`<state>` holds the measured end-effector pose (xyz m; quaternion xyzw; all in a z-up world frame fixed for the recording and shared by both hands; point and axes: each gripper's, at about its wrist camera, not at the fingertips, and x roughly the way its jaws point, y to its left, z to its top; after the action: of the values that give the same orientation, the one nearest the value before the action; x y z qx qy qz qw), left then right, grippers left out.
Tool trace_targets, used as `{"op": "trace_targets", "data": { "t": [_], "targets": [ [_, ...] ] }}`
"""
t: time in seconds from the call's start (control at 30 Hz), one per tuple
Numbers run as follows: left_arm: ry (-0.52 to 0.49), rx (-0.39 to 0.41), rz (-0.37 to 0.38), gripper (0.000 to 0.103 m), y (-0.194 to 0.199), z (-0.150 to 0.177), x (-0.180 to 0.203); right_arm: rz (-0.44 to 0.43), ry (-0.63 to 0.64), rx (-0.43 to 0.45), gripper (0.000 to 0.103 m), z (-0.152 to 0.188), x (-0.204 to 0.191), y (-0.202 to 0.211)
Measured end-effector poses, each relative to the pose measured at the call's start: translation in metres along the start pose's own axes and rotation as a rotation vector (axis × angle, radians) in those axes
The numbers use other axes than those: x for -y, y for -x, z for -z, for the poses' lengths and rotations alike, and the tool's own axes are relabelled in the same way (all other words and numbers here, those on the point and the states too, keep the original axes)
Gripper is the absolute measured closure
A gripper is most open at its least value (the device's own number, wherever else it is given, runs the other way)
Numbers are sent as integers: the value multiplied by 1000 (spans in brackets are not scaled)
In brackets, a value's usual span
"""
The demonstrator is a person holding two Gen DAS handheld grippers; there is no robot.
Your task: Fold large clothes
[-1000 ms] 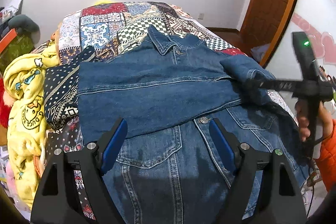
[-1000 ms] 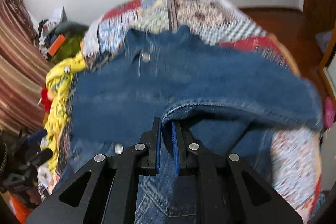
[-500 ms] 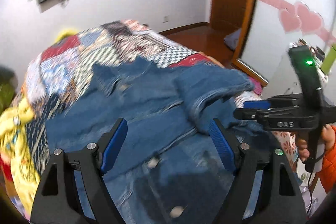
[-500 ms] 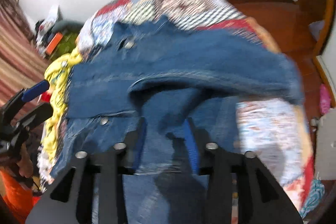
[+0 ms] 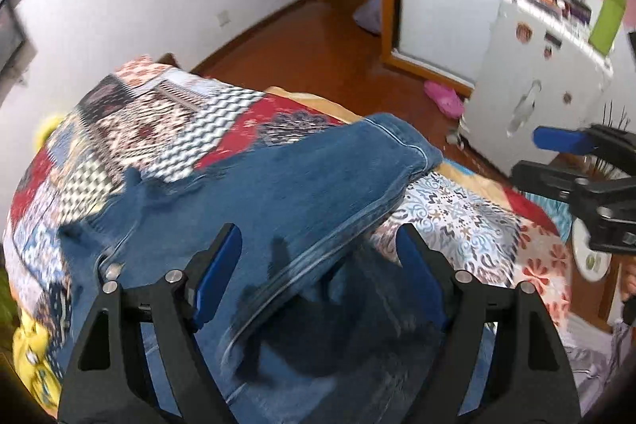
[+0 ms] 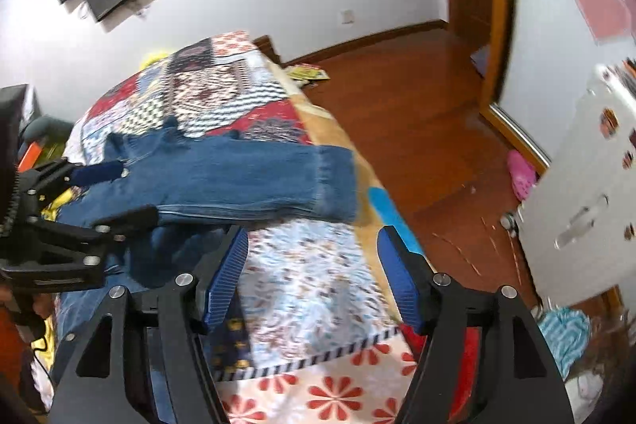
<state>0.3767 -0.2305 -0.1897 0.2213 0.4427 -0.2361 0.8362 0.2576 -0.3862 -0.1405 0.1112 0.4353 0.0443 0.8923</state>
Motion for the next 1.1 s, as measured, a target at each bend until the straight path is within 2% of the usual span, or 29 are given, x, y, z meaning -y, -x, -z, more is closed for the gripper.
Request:
{"op": "trace_targets", "data": {
  "t": [0.07,0.27,0.4,0.43,0.47,0.53,0.57,0.73,0.8,0.9,1.0,1.1],
  "targets": [
    [-41,-21,-20,30,-17,-6,11,7,-27,-19,39,2,7,-7],
    [-118,-104,26,33,-66,-8,34,3,-61,-74,39,13,21,-18],
    [-117,-91,9,36,-83,-6,38,-3,-77,-98,39,19,25,-23],
    [-101,-80,3,42,-84,-6,37,-6,-77,-101,39,21,29,-23],
    [-91,-76,-6,58,-85,-8,37,-6,-77,-105,39,22,29,-23],
    [-72,-85,-21,84,-85,-12,34,-8,-71,-111,39,24,26,-22],
    [-62,-86,-23,89,-85,-14,32,-8,-66,-113,39,24,26,-22],
    [102,-1,12,93,-47,-19,-6,-21,-36,-103,39,22,15,-15],
    [164,53,31,93,-20,-19,-26,-28,-18,-97,39,20,7,-13],
    [220,138,16,93,23,-12,-56,-43,5,-87,39,15,-5,-11],
    [300,195,6,93,61,6,-92,-62,35,-80,39,9,-20,-12],
    [358,244,-41,93,94,36,-123,-78,88,-73,39,2,-41,-17]
  ]
}}
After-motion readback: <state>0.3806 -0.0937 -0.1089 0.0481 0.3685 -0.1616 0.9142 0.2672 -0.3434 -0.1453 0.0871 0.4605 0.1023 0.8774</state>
